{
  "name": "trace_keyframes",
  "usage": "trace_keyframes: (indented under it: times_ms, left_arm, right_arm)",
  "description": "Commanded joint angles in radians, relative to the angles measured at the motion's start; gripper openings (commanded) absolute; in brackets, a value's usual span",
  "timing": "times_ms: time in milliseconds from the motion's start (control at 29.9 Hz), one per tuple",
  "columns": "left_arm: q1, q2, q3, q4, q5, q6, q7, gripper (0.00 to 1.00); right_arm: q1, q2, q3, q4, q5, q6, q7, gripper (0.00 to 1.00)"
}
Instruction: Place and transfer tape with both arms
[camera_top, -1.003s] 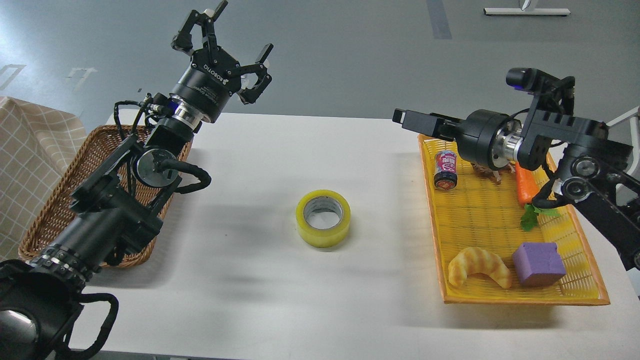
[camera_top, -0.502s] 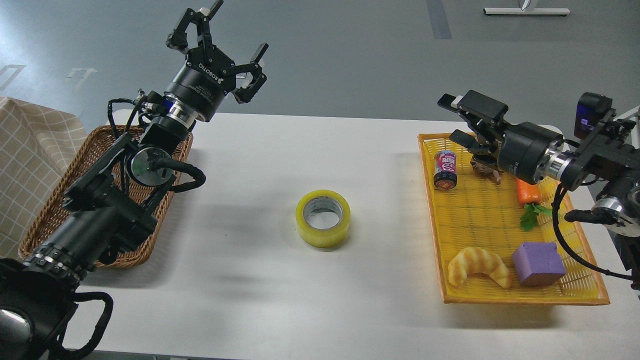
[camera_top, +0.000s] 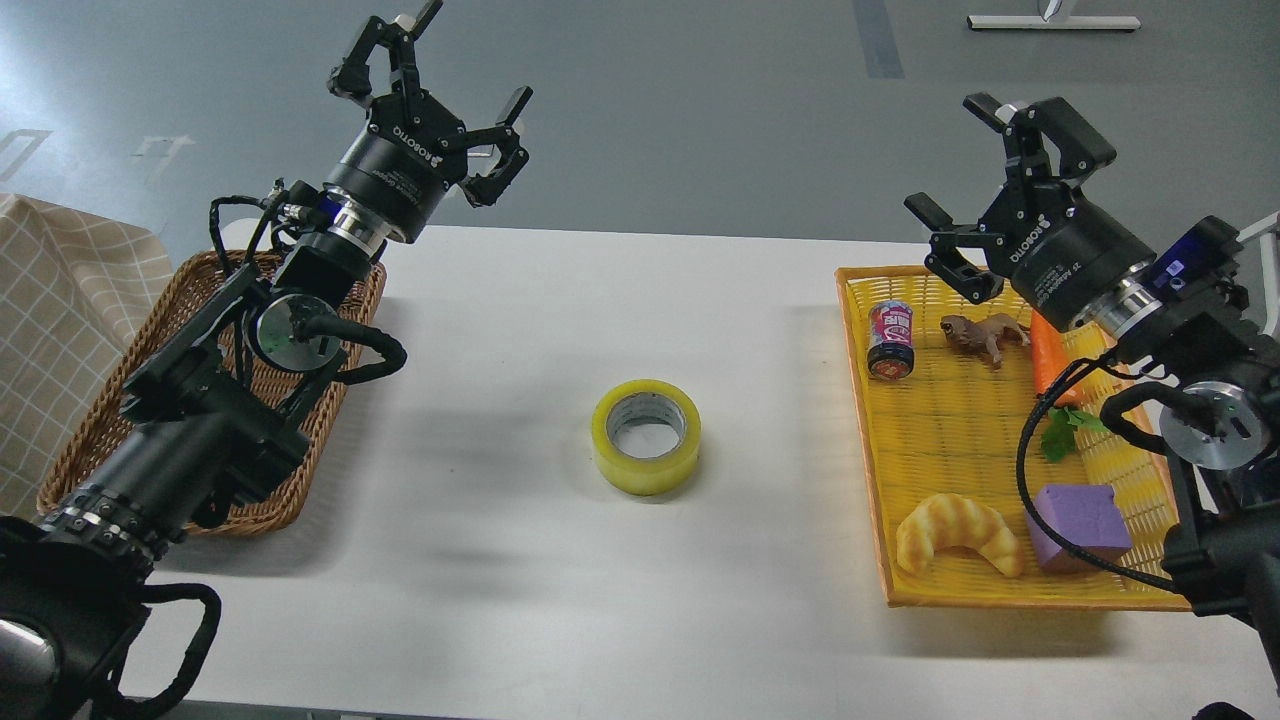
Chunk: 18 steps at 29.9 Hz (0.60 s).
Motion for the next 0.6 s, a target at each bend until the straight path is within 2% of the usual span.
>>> trace_keyframes:
  times_ms: [0,569]
  left_arm:
    - [0.0,0.002,0.0,0.0,0.001,0.0,0.0,0.98]
    - [0.0,0.031,0.002,0.0,0.043,0.0,-0.002,0.98]
  right_arm:
    - [0.022,0.032,0.022,-0.001,0.071,0.0,-0.008,1.0]
    - [0.072,0.051,0.029,-0.001,0.32,0.0,-0.015,1.0]
